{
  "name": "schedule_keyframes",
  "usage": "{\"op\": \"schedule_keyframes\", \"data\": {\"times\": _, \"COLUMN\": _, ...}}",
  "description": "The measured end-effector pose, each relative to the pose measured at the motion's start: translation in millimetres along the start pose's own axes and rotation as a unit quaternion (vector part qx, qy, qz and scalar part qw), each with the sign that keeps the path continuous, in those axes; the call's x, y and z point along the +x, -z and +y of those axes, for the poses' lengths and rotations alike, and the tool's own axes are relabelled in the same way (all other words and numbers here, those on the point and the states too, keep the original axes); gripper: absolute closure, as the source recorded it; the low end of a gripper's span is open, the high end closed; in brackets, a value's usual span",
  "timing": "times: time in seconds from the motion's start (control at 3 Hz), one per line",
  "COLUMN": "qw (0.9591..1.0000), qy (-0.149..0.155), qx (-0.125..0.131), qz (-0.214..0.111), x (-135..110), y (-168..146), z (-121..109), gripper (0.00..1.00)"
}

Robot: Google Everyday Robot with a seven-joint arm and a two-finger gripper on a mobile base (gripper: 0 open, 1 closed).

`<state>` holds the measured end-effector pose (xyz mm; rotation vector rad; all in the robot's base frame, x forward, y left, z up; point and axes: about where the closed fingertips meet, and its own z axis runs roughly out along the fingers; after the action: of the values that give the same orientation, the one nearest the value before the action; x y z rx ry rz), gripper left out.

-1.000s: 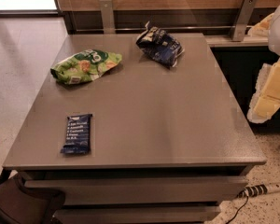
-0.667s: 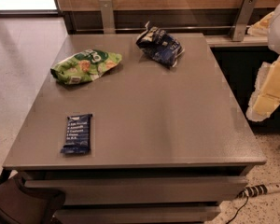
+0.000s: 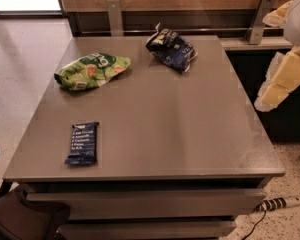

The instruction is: Move blue chip bag near rxbar blueberry

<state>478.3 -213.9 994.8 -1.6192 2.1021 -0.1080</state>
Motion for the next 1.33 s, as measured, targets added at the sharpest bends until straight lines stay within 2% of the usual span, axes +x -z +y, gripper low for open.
{"op": "schedule_keyframes", "data": {"times": 0.33, "qw": 0.9938, "qy": -0.024, "qx": 0.024, "qz": -0.106, "x": -10, "y": -39, "z": -49, "gripper": 0.00}}
{"op": "schedule_keyframes", "data": {"times": 0.67, "qw": 0.9671, "qy": -0.063, "qx": 0.052, "qz": -0.241, "x": -36, "y": -79, "z": -102, "gripper": 0.00}}
{"op": "schedule_keyframes", "data": {"times": 1.0, "qw": 0.9365, "qy": -0.099, "qx": 0.085, "qz": -0.325, "x": -53, "y": -100, "z": -144, "gripper": 0.00}}
{"op": "schedule_keyframes", "data": {"times": 1.33, "qw": 0.9274, "qy": -0.113, "qx": 0.093, "qz": -0.344, "x": -57, "y": -109, "z": -156, "gripper": 0.00}}
